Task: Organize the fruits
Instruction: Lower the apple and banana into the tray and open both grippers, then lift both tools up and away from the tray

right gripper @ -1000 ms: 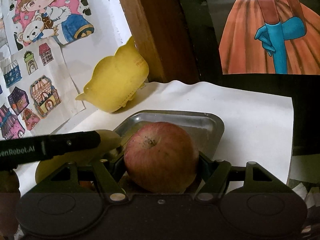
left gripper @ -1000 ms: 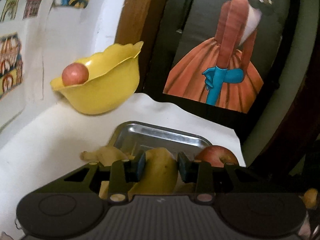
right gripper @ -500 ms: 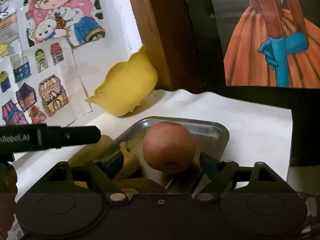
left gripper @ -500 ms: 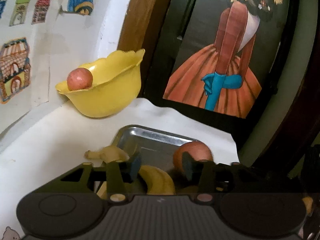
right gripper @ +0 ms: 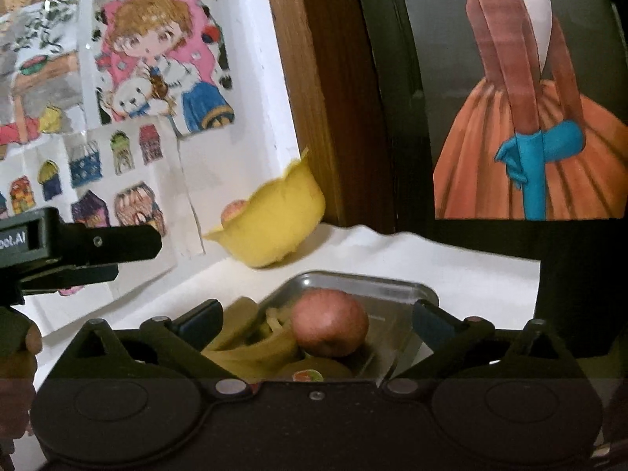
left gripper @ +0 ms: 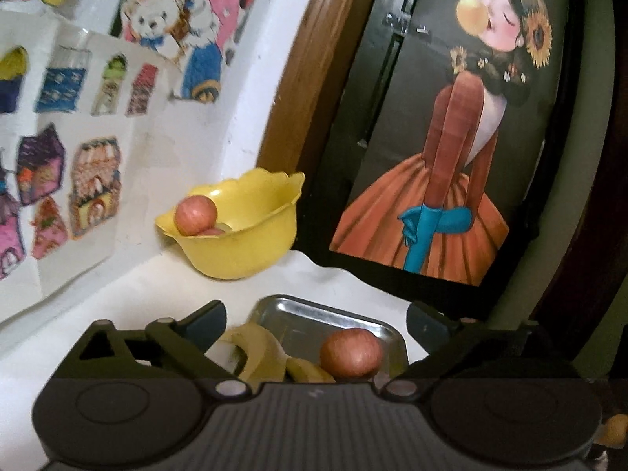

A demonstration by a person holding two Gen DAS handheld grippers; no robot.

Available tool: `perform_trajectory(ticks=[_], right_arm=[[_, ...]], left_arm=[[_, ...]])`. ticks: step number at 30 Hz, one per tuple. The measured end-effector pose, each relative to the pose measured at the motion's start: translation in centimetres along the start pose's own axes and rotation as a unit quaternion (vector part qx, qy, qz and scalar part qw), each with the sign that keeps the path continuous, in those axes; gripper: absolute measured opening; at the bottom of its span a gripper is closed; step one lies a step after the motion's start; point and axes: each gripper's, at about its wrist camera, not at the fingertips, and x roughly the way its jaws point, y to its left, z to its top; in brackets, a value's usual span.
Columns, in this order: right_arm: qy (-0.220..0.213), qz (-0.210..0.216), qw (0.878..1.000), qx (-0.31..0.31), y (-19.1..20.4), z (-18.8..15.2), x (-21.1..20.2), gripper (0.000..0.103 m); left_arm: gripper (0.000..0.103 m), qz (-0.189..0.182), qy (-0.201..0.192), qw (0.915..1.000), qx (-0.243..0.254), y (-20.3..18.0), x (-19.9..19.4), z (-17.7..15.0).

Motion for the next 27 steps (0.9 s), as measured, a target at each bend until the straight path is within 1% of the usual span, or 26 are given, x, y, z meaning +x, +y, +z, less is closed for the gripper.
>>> perform_trajectory(ticks=[10, 17, 27], right_arm=[[-0.042, -0.006, 0.999, -0.001, 2.5, 0.1, -5.5, 0.102], [-0.078, -0.015, 0.997, 0.001, 4.0, -0.5, -9.8, 0.102], [-0.096, -0.016, 0.995, -0.016, 7.0, -1.6, -14.2, 0.102]], left_arm=[[0.102, 0.012, -0.032, 0.9994, -0.003, 0.7, -5.1, 0.2], [0.102, 0.012, -0.056, 0.9983, 0.005, 1.0, -9.2, -0.3], [0.102, 0.01, -0.083, 0.9964, 0.012, 1.0, -14.1, -1.1]])
